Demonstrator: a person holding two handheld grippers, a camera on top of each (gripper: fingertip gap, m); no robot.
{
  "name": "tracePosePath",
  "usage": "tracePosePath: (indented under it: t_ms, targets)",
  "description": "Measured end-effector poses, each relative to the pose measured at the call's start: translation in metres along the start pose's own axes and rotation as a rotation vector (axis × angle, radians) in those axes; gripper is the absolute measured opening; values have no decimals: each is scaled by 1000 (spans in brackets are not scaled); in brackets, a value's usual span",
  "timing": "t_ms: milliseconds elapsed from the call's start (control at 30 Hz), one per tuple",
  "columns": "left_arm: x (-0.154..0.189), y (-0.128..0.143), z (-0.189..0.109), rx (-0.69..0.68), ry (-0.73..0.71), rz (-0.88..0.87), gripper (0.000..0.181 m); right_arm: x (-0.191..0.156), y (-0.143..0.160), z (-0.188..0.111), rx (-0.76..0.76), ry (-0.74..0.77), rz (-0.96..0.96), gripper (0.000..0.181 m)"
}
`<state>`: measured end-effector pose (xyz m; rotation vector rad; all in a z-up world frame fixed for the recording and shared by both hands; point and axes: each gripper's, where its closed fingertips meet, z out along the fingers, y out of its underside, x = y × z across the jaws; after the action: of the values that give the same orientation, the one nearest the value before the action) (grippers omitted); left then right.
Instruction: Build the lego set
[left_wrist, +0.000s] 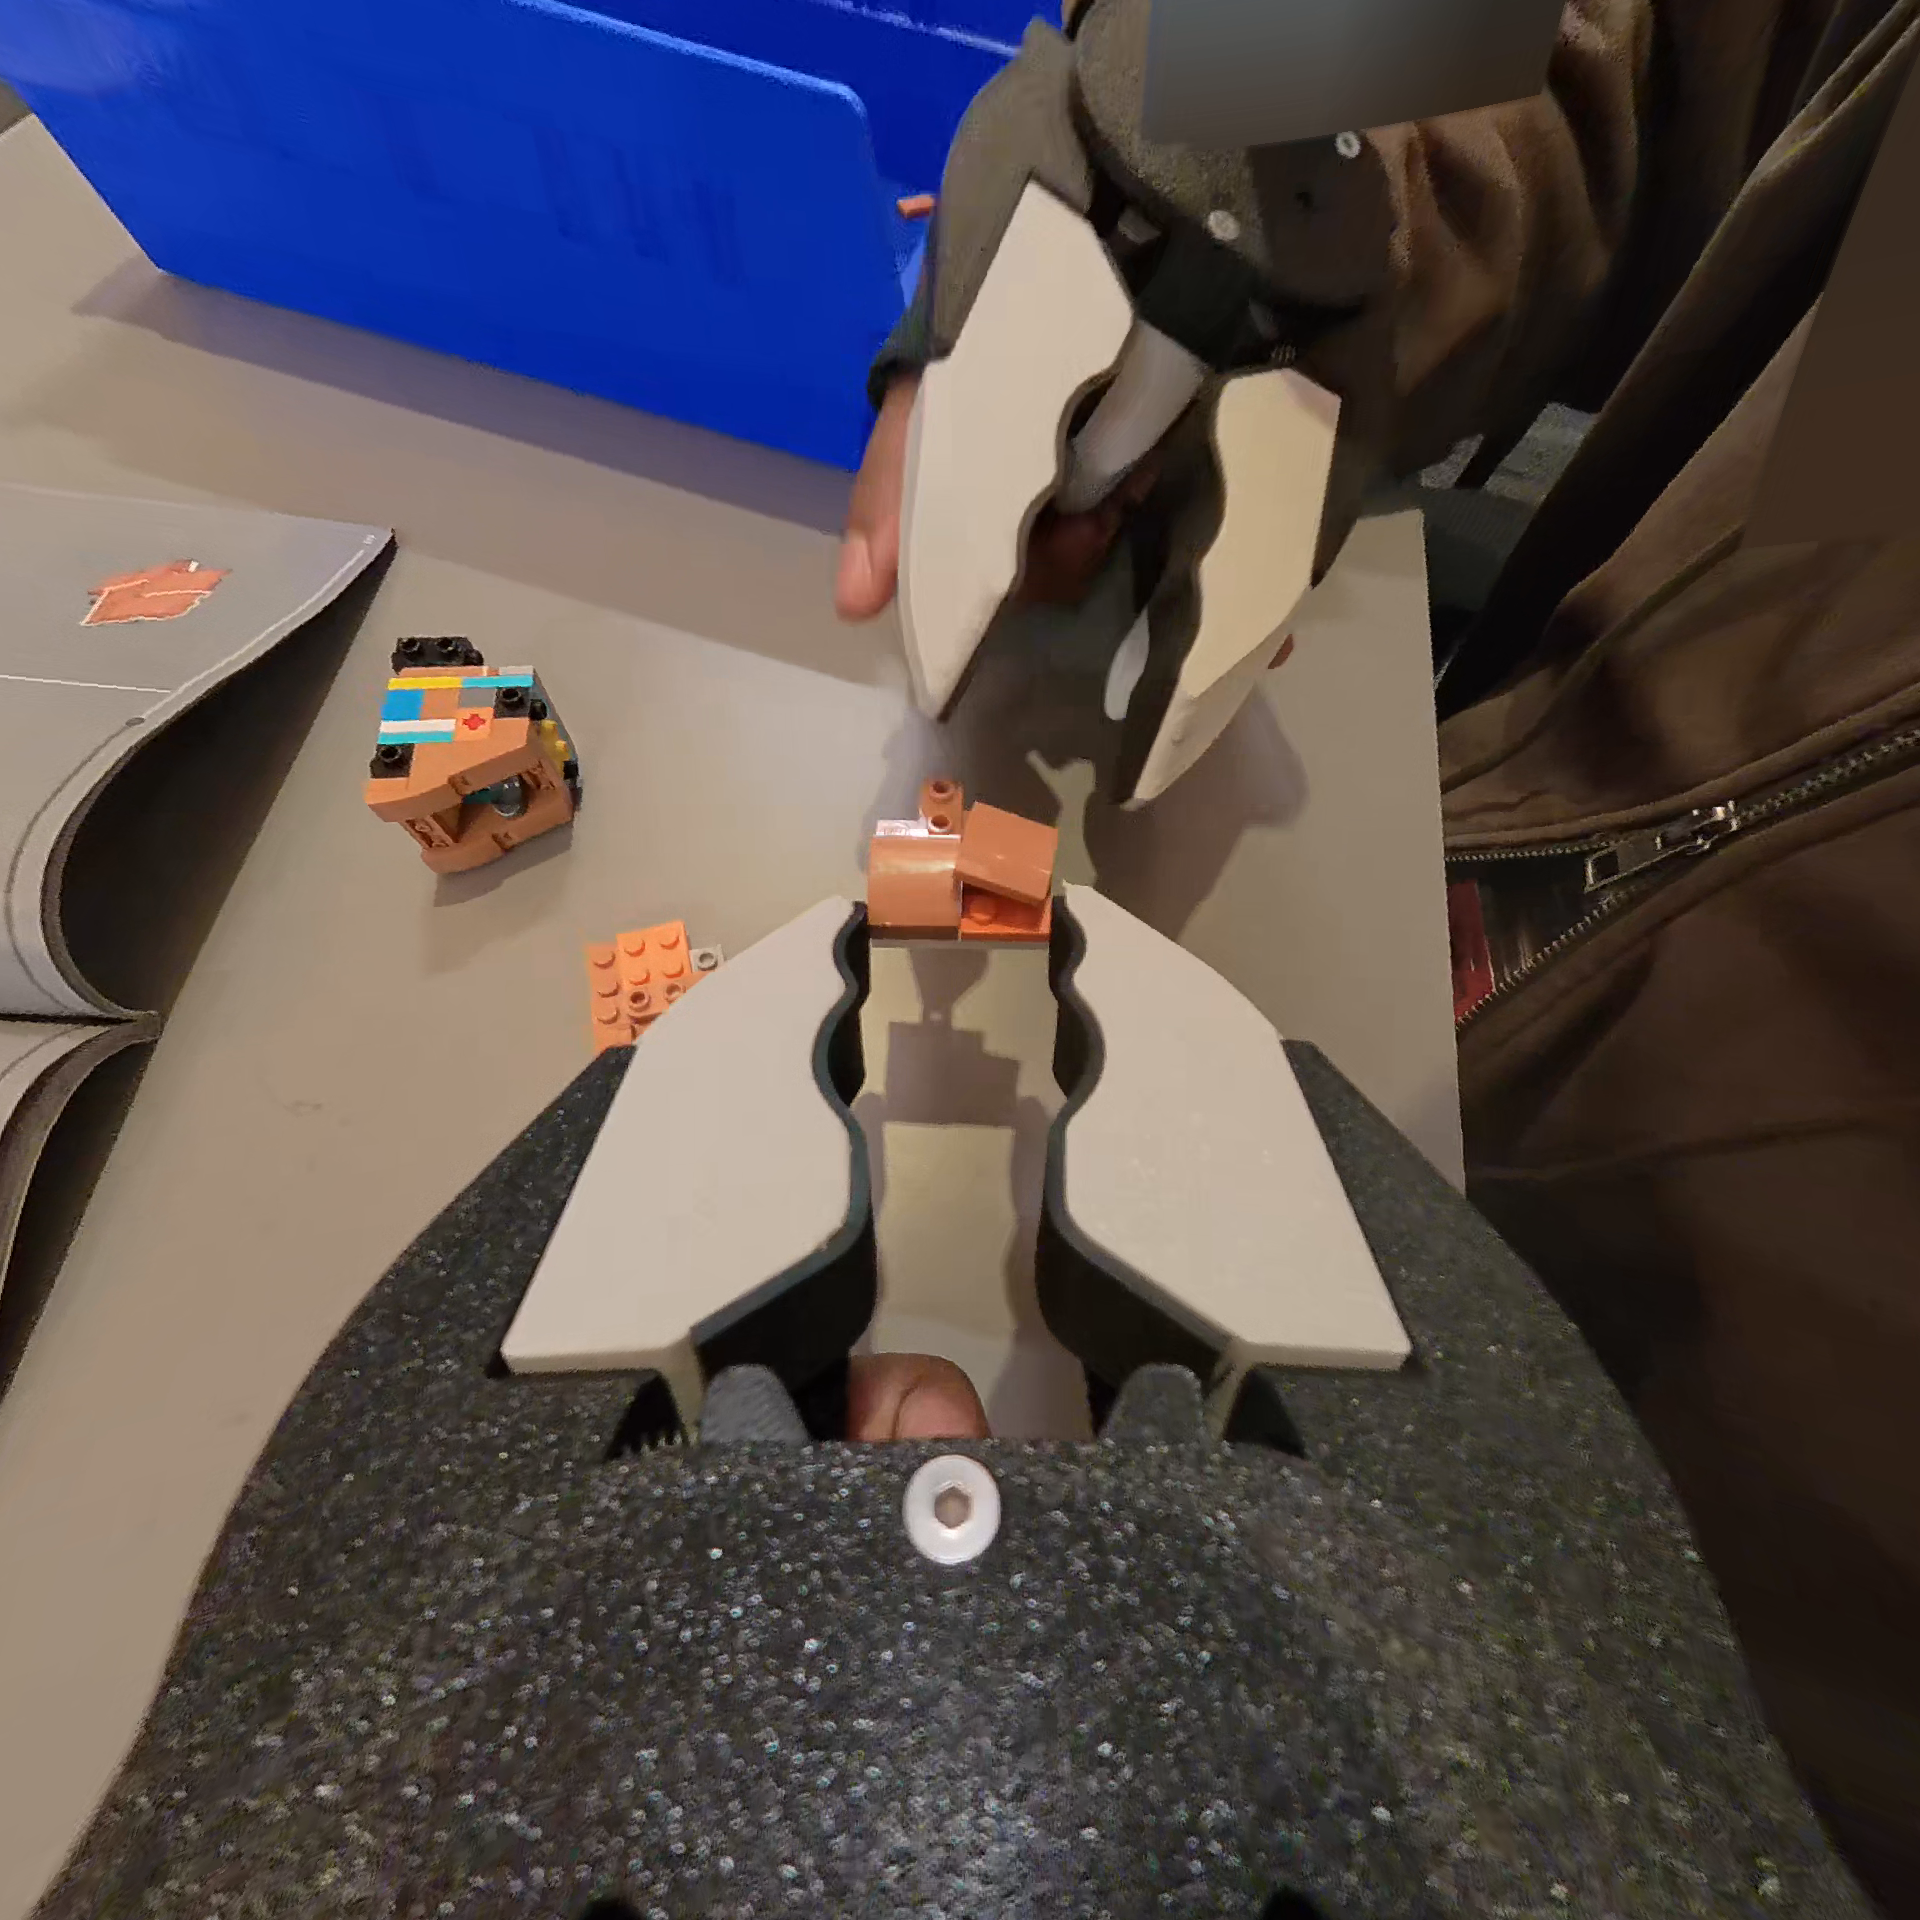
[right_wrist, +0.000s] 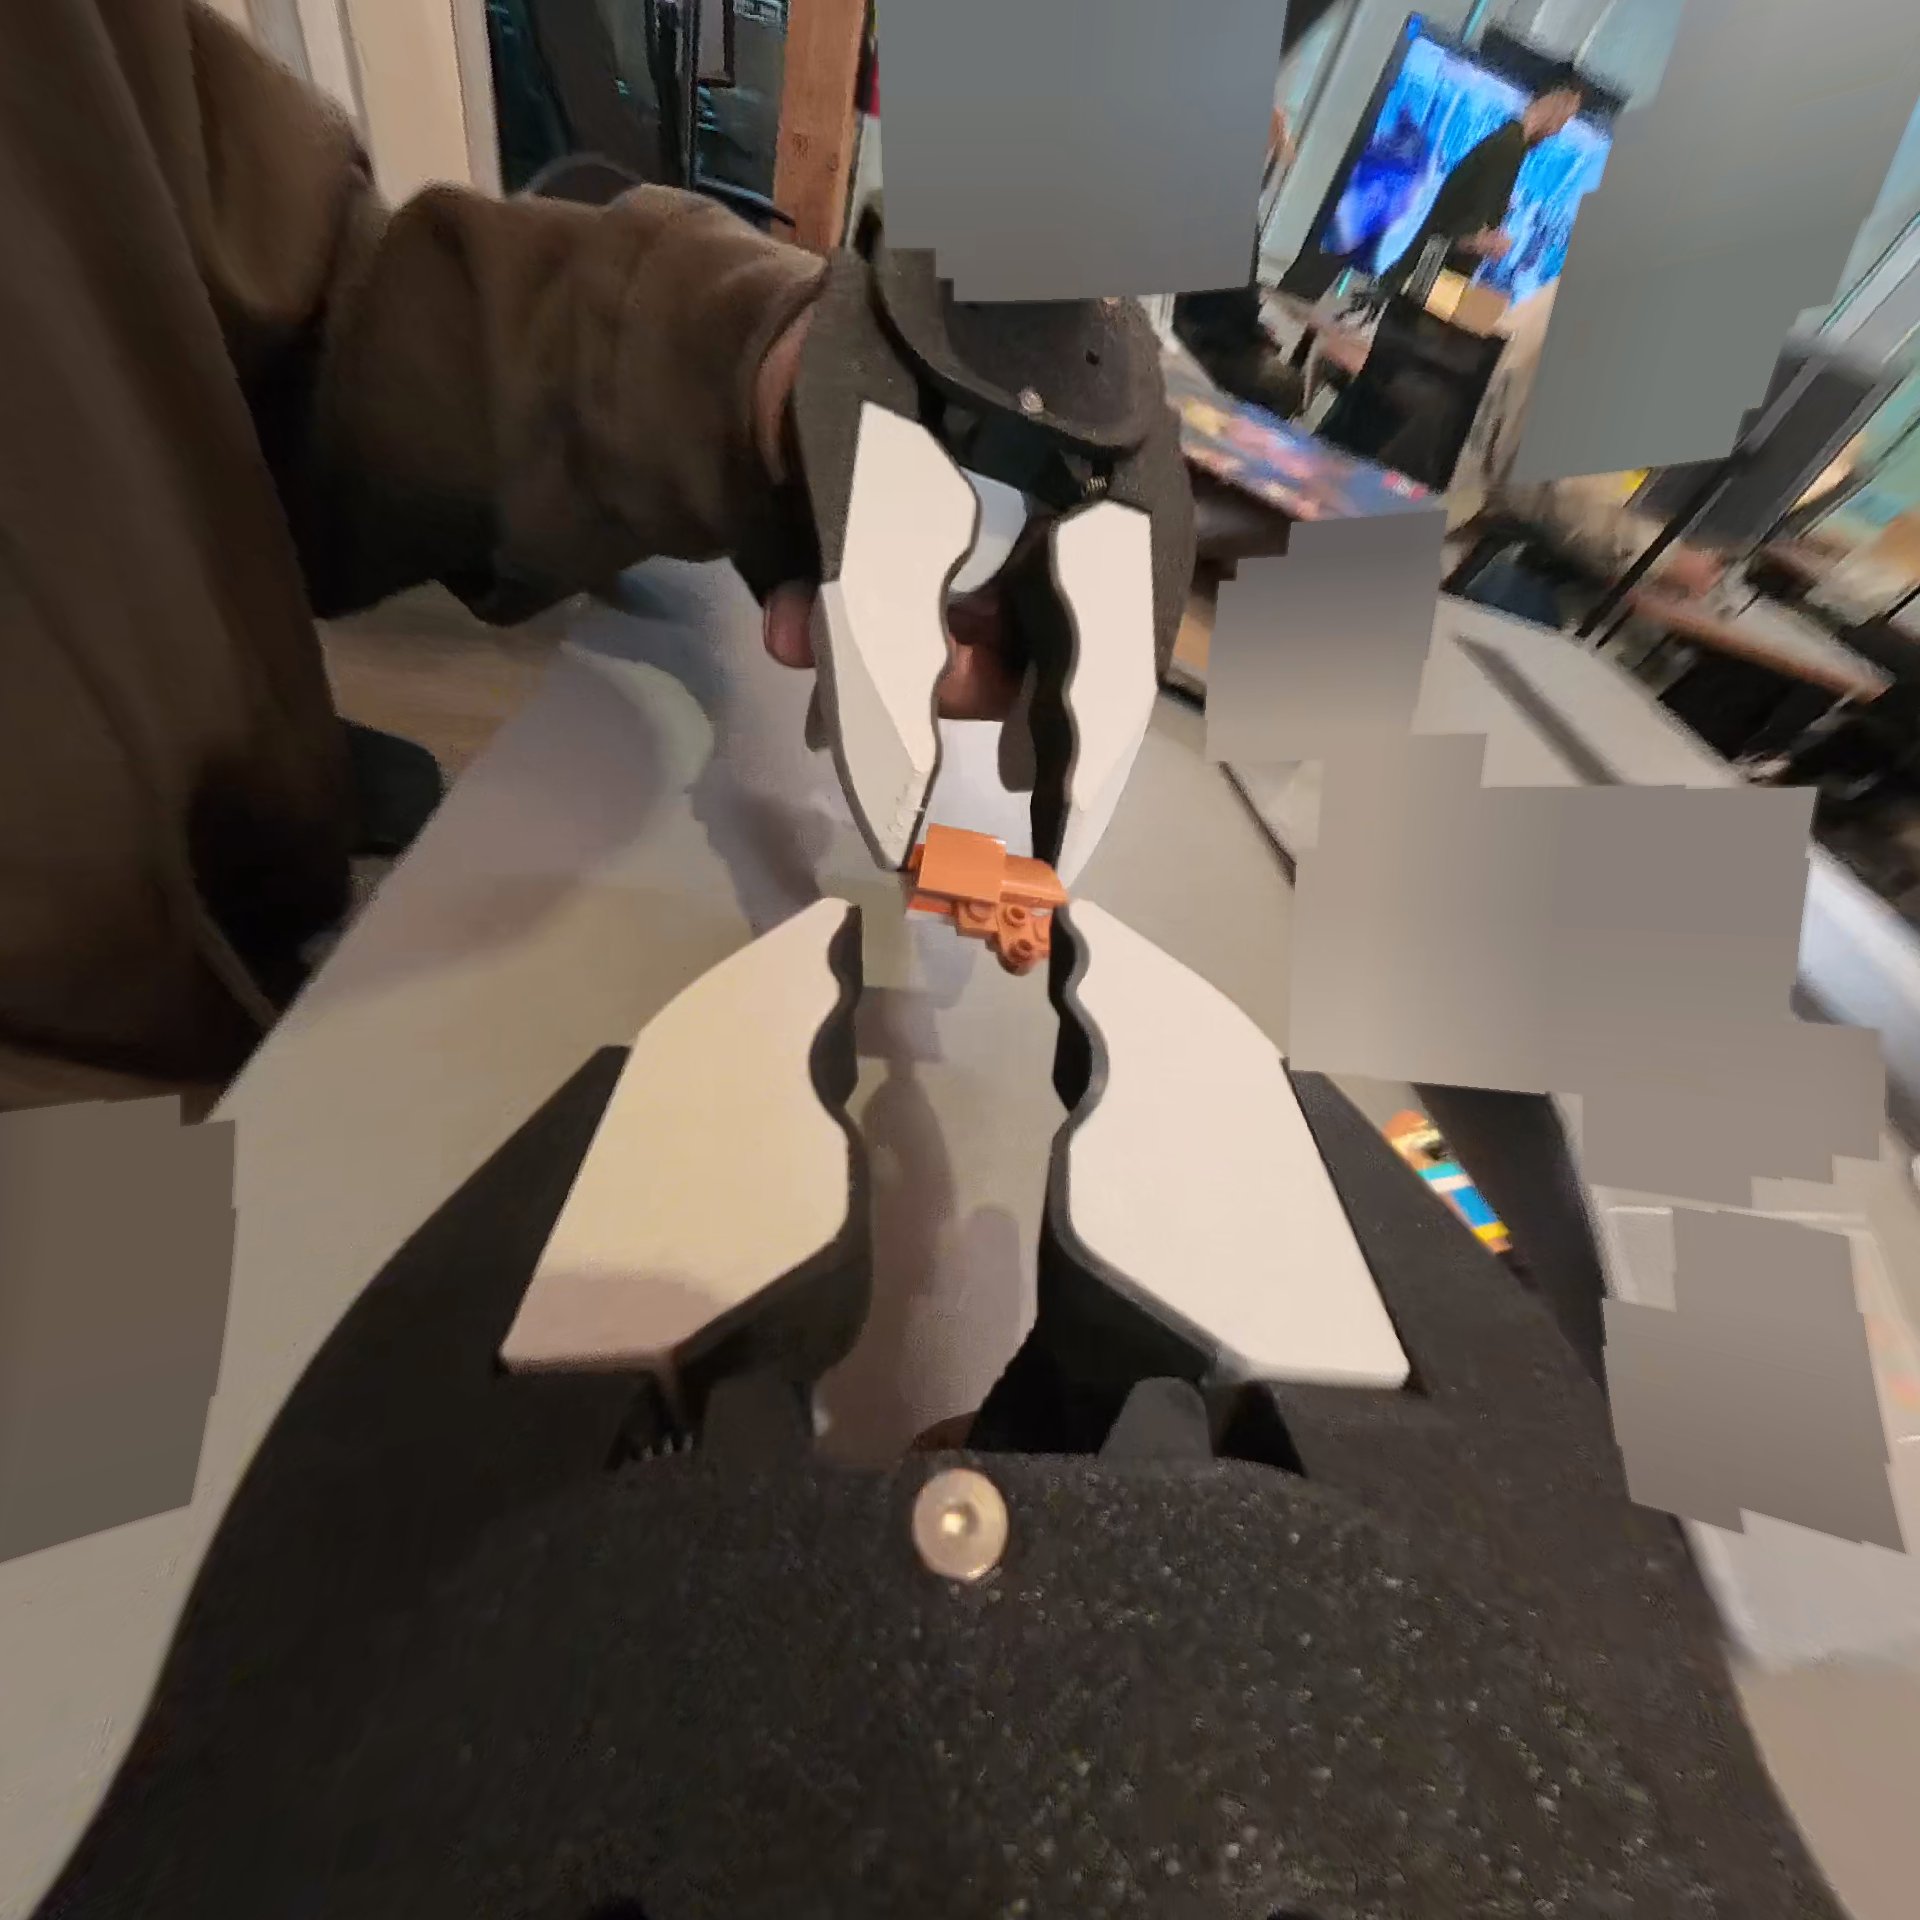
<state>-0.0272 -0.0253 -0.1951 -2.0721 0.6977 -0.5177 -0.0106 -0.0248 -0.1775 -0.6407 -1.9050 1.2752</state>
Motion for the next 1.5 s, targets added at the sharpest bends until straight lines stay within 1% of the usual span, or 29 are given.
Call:
tracePosePath:
  t_ms: [133,300,367,500,667,733,767,967,1200,1367,1500]
  targets:
    - [0,-3,2,-11,29,3,33,1,-2,-5,3,57,-280,38]
    - [1,-6,5,-20,50,9,33,-3,-1,0,-39,107,-582,40]
    - [3,-8,5,-22,59,13,33,-2,-2,3,-45,127,-641,40]
    - [7,-11,6,-28,82,18,33,-5,-4,5,-30,147,-697,39]
    - [12,-14,10,-26,132,6,33,-9,-1,7,-47,163,-769,27]
    - [14,-13,12,-34,152,2,33,-10,-2,8,-42,171,-779,20]
    - [15,-13,12,-34,162,-1,33,-10,-2,8,-41,169,-778,19]
    - [18,-16,10,-1,218,-31,33,-11,-7,7,0,157,-691,18]
    - [27,-19,6,90,352,-60,33,-15,-16,6,76,88,-501,18]
    - [32,-20,5,143,435,-71,34,-18,-20,5,107,51,-415,18]
    - [32,-23,5,178,471,-88,34,-16,-22,4,123,42,-371,18]
